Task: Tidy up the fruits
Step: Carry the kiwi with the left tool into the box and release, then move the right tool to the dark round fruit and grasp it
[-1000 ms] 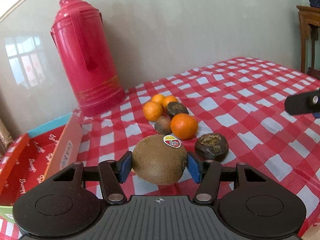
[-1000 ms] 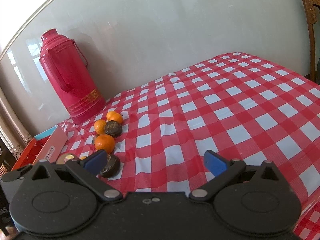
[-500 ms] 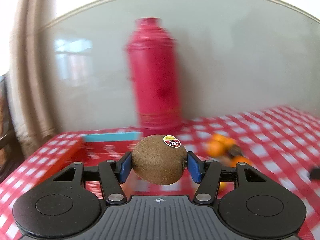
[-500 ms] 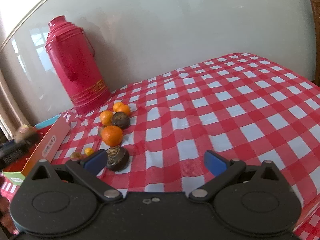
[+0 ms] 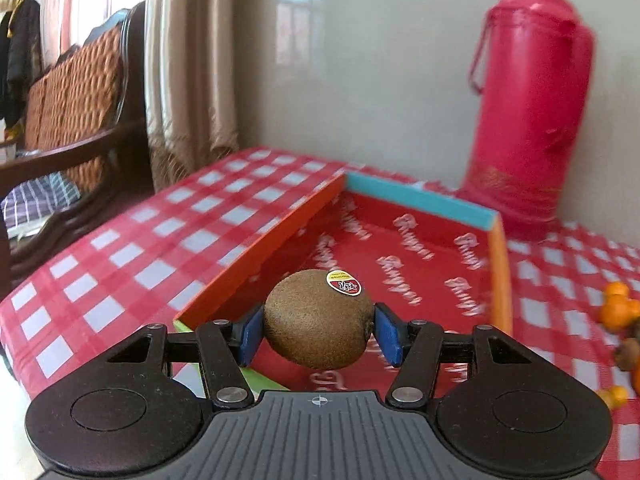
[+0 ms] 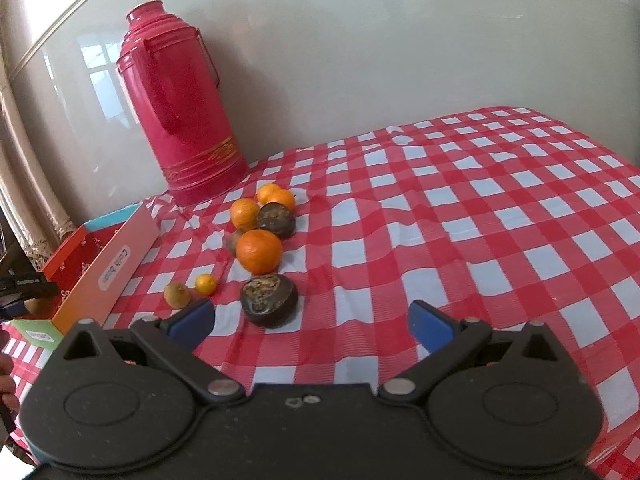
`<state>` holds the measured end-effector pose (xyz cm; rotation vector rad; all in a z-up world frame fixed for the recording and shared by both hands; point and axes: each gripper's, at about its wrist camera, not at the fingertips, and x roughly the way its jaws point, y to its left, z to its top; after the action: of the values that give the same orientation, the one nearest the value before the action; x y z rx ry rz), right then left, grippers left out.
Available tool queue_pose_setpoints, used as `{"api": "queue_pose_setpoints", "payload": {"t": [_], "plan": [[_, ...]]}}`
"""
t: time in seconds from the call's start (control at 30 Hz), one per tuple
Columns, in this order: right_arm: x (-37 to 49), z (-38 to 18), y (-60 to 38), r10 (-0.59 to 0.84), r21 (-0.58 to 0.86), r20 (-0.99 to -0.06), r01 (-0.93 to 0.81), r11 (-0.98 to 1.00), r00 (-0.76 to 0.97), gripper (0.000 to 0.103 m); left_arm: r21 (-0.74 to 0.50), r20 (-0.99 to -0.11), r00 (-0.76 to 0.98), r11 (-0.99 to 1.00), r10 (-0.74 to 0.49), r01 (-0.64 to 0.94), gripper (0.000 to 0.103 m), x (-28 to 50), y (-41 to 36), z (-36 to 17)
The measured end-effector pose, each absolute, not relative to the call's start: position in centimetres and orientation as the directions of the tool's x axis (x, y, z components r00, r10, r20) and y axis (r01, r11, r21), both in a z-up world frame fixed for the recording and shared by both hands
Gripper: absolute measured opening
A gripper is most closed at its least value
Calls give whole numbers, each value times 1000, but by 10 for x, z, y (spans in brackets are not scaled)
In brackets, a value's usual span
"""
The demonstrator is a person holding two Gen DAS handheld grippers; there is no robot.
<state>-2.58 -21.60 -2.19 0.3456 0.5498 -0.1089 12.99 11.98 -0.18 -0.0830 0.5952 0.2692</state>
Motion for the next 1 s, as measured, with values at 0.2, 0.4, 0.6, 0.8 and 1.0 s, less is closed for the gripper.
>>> {"api": "queue_pose_setpoints", "payload": {"t": [0.2, 0.4, 0.6, 0.8, 1.0], "plan": [[-23, -22, -209, -4, 277, -533, 179, 944, 846, 98, 6, -572, 778, 949, 262, -315, 58, 133, 119, -2], [-23, -23, -209, -3, 278, -534, 178, 944, 846, 98, -57, -555, 794, 941, 247, -332, 72, 126, 124, 3], [-23, -22, -213, -14, 278, -535, 191, 942, 845, 98, -81, -447, 867, 955, 220, -284, 100, 92, 118, 23], [-24, -20, -215, -42, 245, -524, 198, 949, 851, 98, -70, -420, 882, 962, 211, -263, 103, 55, 118, 35], [-22, -19, -217, -38, 229, -521, 182, 956, 853, 98, -92, -501, 846, 961, 181, -260, 103, 33, 127, 26]]}}
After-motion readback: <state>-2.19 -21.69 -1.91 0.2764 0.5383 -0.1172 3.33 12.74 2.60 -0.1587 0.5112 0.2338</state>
